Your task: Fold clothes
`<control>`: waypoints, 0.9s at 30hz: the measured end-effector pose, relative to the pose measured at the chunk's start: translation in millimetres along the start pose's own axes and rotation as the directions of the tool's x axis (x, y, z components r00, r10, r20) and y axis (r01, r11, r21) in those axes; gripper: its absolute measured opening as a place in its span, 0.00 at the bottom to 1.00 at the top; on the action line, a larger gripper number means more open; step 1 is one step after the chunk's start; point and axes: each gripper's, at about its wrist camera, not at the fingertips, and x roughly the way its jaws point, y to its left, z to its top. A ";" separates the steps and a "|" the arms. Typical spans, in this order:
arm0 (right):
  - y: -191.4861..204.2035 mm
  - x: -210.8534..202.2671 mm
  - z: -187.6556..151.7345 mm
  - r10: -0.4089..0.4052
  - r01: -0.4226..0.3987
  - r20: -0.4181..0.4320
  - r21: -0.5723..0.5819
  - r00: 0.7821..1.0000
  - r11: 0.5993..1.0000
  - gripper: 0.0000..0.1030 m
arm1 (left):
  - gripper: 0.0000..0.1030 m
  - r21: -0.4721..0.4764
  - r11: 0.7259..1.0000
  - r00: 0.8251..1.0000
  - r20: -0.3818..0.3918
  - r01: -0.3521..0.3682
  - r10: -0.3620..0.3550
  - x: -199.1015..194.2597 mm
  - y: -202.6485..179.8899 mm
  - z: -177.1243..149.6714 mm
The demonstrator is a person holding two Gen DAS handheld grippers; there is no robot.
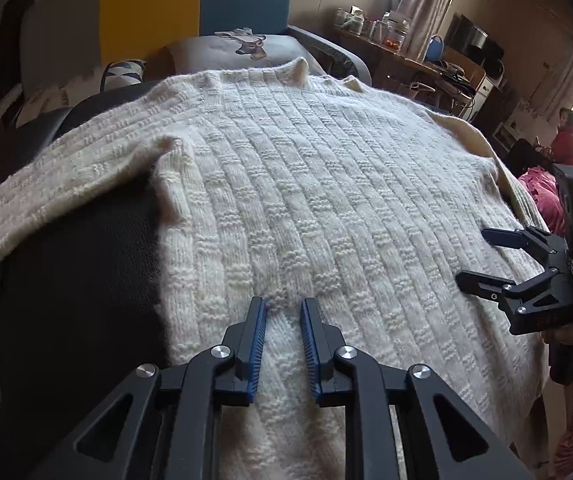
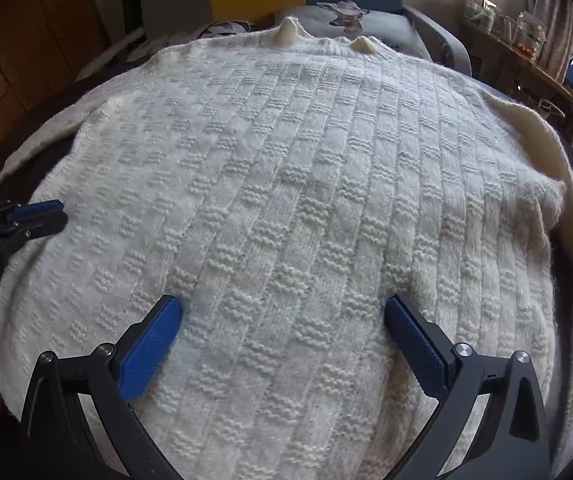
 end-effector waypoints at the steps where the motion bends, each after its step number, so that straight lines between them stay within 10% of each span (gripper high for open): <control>1: -1.2 -0.6 0.3 0.006 -0.006 -0.003 -0.001 1.000 1.000 1.00 | 0.18 -0.004 1.000 1.000 0.003 0.005 -0.005 -0.3 -0.9 3.3; 13: 9.8 15.8 33.9 0.004 -0.004 -0.007 -0.039 1.000 0.999 1.00 | 0.18 -0.027 0.999 1.000 0.007 0.025 -0.024 9.7 -2.0 11.6; 19: 0.8 -3.4 29.4 0.029 -0.029 0.030 0.031 0.999 0.999 1.00 | 0.24 -0.232 0.970 0.997 0.060 0.067 -0.054 -34.3 75.5 -4.6; 27: 45.7 -16.3 20.6 0.081 -0.081 0.068 -0.014 0.994 0.997 1.00 | 0.28 -0.661 0.736 0.970 0.045 -0.149 0.237 -108.1 288.8 -84.8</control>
